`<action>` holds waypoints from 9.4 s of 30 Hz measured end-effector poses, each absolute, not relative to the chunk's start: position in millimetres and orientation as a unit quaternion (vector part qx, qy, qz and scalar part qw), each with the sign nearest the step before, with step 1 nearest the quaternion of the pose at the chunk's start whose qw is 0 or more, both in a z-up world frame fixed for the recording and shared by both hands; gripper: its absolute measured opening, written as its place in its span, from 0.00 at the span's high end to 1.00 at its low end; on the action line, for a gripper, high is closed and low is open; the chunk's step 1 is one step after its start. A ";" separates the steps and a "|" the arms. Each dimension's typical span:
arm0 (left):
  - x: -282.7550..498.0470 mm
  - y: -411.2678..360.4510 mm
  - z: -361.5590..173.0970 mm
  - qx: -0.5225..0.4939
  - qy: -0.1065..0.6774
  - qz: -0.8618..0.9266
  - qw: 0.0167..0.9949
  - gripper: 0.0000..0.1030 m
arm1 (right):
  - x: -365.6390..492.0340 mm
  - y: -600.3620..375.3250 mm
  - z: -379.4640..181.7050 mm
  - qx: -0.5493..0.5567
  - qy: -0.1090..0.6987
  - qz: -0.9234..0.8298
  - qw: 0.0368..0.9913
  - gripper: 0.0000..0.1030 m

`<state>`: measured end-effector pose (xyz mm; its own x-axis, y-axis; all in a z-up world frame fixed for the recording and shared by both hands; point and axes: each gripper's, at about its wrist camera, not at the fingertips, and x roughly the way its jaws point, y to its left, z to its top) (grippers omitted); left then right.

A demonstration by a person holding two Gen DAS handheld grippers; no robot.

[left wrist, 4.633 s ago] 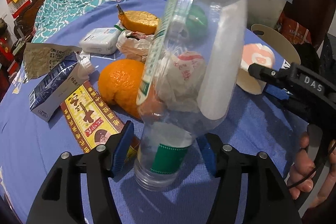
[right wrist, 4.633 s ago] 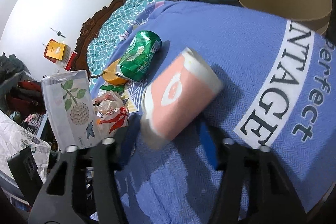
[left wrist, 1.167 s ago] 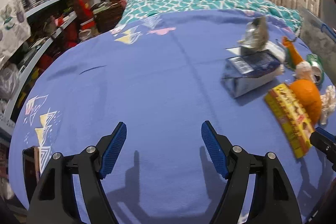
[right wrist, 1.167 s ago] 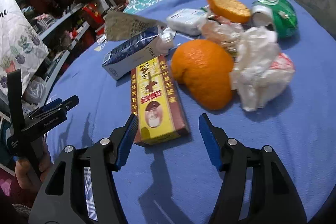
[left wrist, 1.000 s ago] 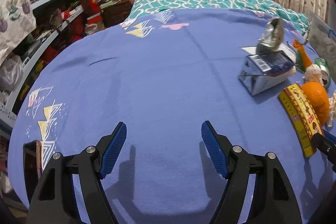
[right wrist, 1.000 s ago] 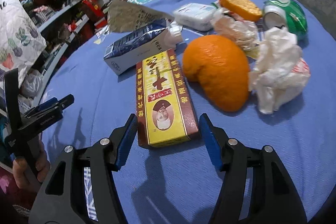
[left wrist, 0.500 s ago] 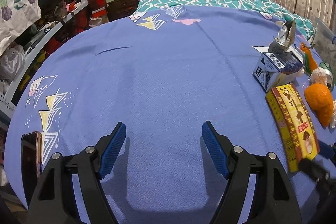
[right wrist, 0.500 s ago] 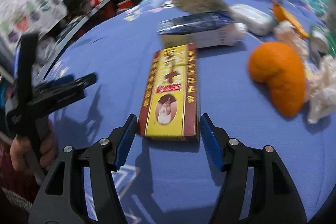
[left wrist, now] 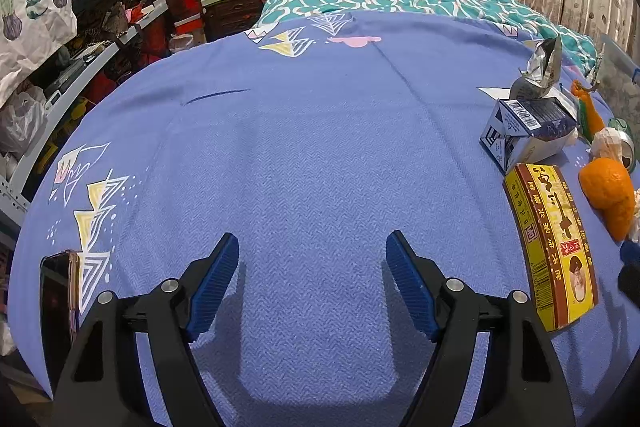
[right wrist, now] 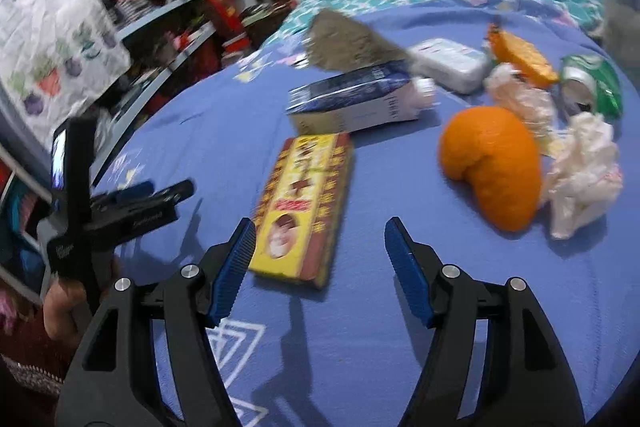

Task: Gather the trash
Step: 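Move both tools back over the bed toward the yellow box, then grasp the yellow-and-red box with the left tool while the right tool grasps the silver foil wrapper, then carry the box over the tan bin and open the left tool while the right tool drops the wrapper, then move both tools back over the bed toward the orange, then grasp the orange with the left tool while the right tool grasps the white-and-red plastic bag, then carry the orange over the tan bin and open the left tool while the right tool drops the bag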

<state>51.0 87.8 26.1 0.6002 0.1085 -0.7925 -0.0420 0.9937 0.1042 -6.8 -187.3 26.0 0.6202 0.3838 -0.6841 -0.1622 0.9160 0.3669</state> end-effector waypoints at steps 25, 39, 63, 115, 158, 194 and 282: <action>59.2 -54.6 30.3 0.043 0.462 -0.126 0.877 0.08 | 35.9 -252.7 51.4 0.175 0.377 0.089 0.905 0.42; 59.2 -7.4 12.2 0.014 0.479 -0.102 0.872 0.45 | 185.9 -139.8 62.2 -0.153 0.425 0.236 0.860 0.46; 52.2 -242.7 100.1 0.051 0.399 -0.431 0.807 0.45 | -62.8 -455.5 72.0 0.211 0.246 -0.056 0.944 0.94; 88.6 56.7 96.9 -0.153 0.424 -0.097 0.887 0.21 | -65.2 -405.4 27.7 0.292 0.305 -0.040 0.905 0.35; 75.6 138.2 18.5 -0.043 0.438 -0.017 0.898 0.20 | 19.6 -227.1 28.9 0.134 0.403 -0.093 0.901 0.31; 79.0 128.9 12.6 -0.026 0.446 -0.014 0.894 0.20 | 48.3 -191.3 40.9 0.118 0.392 0.025 0.912 0.28; 36.3 -499.5 11.6 0.197 0.484 -0.479 0.706 0.63 | -130.9 -616.5 -20.9 0.389 0.249 -0.151 0.874 0.65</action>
<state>36.3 -499.5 11.6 0.0737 -0.4846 -0.8716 0.8663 0.4641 -0.1848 -130.9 -616.5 -20.9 0.8304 -0.0699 -0.5528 0.4572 0.6525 0.6044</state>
